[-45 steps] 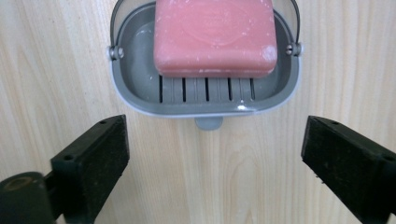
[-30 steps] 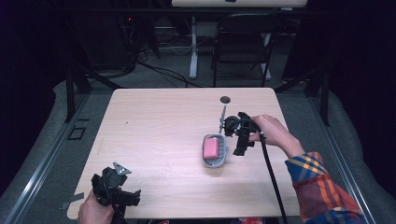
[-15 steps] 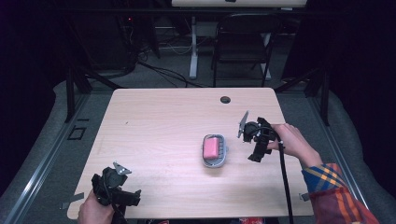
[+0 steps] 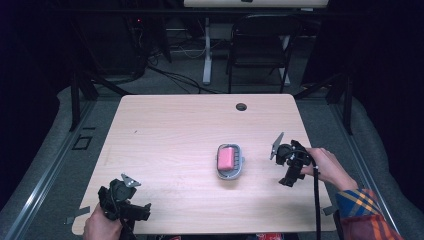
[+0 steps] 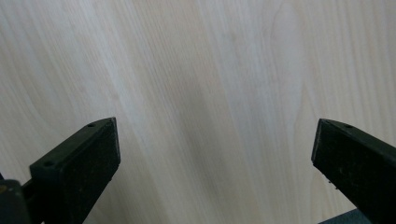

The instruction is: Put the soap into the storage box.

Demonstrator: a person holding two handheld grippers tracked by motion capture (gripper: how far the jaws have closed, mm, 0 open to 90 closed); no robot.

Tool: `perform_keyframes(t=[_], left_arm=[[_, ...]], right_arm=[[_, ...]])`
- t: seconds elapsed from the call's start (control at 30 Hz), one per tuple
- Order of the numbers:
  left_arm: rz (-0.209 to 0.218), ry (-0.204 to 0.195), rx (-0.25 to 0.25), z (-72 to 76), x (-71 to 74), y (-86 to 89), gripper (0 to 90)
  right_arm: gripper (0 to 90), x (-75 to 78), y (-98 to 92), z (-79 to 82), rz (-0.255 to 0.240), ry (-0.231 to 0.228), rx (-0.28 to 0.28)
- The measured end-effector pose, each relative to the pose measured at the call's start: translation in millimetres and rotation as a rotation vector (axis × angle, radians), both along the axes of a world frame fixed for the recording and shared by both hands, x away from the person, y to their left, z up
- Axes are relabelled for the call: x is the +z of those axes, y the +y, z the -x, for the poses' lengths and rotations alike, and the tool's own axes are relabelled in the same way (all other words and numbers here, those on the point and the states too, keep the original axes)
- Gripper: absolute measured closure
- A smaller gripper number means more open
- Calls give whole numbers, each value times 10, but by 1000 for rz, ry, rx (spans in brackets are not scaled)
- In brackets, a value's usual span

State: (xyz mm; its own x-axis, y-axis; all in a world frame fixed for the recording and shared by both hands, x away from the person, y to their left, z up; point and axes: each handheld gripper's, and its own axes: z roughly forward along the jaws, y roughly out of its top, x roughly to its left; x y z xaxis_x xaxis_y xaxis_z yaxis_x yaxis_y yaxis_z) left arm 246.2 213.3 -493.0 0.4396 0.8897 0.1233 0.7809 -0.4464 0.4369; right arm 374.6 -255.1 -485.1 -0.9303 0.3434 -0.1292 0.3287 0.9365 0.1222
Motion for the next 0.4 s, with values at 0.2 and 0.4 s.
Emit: perform_keyframes(t=[0.2, 0.4], left_arm=[[-4, -1, -3, 2, 5, -1, 0], [-5, -2, -10, -2, 7, 0, 0]], right_arm=[[22, -178, -133, 105, -18, 16, -34], [31, -342, -172, 168, -19, 24, -64]])
